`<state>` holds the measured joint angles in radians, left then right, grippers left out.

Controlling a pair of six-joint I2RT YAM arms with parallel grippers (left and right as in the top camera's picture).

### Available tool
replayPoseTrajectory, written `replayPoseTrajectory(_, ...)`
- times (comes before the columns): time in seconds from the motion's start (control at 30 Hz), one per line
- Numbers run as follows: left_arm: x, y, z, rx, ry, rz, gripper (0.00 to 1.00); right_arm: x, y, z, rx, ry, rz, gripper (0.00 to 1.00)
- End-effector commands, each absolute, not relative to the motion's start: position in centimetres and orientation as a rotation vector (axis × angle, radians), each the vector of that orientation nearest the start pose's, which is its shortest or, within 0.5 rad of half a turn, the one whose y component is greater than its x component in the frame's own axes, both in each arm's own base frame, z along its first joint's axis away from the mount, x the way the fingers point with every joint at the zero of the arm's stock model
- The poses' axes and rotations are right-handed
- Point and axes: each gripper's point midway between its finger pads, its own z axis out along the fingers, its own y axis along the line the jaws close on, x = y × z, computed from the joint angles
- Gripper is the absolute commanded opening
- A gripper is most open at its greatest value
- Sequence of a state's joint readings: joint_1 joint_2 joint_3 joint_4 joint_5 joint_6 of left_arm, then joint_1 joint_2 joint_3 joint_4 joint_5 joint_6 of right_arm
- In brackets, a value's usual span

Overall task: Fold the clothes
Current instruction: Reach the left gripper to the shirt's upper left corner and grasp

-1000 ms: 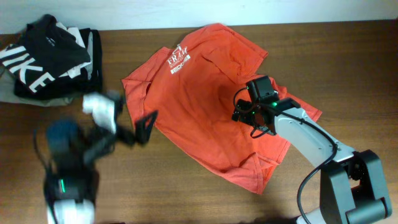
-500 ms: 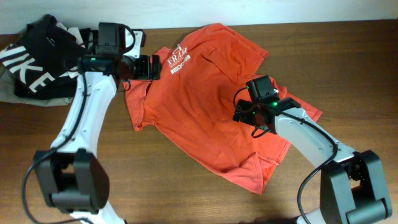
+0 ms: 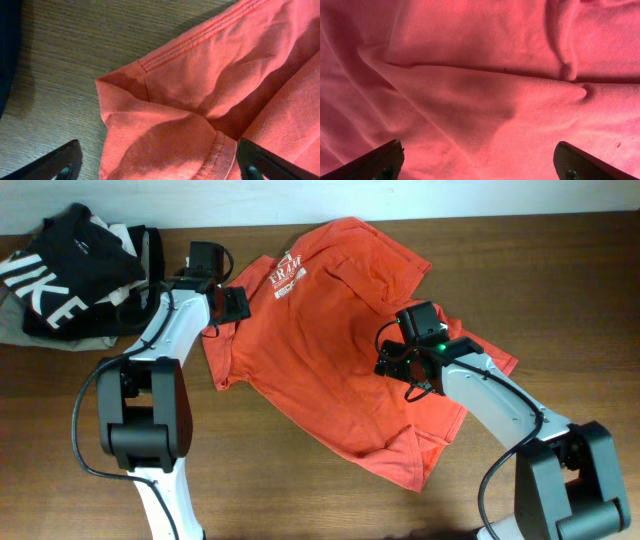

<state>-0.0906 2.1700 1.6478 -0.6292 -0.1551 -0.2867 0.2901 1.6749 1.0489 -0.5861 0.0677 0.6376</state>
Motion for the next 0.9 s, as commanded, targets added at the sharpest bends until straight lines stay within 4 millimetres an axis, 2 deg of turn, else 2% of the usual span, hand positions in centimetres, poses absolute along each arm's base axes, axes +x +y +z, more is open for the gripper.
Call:
replayPoseTrajectory(0.0,51.2,-1.7,3.7,-0.33,2.684,0.121,0.91,36.1,9.0,6.1,0.499,2.707,0.126,0.99)
replayPoseTrajectory(0.07,50.6,-1.9,3.4,-0.292,2.715,0.132,0.91,36.1,9.0,6.1,0.498,2.708,0.127,0.99)
replayPoseTrajectory(0.17,50.7,-2.9,3.5,-0.106,2.729,0.162,0.91,36.1,9.0,6.1,0.498,2.707,0.127,0.99)
replayPoseTrajectory(0.3,50.7,-3.7,2.8,-0.089,2.737,0.133,0.92,36.1,9.0,6.1,0.498,2.708,0.127,0.99)
replayPoseTrajectory(0.6,52.1,-3.9,2.9,-0.098,2.685,0.111,0.91,36.1,9.0,6.1,0.498,2.708,0.126,0.99)
replayPoseTrajectory(0.7,52.3,-3.2,3.0,-0.117,2.673,0.132,0.89,36.1,9.0,6.1,0.498,2.709,0.126,0.99)
replayPoseTrajectory(0.8,52.0,-1.9,2.8,-0.148,2.687,0.142,0.78,36.1,9.0,6.1,0.498,2.708,0.126,0.99)
replayPoseTrajectory(0.87,51.7,-1.5,2.7,-0.162,2.701,0.146,0.77,36.1,9.0,6.1,0.499,2.708,0.126,0.99)
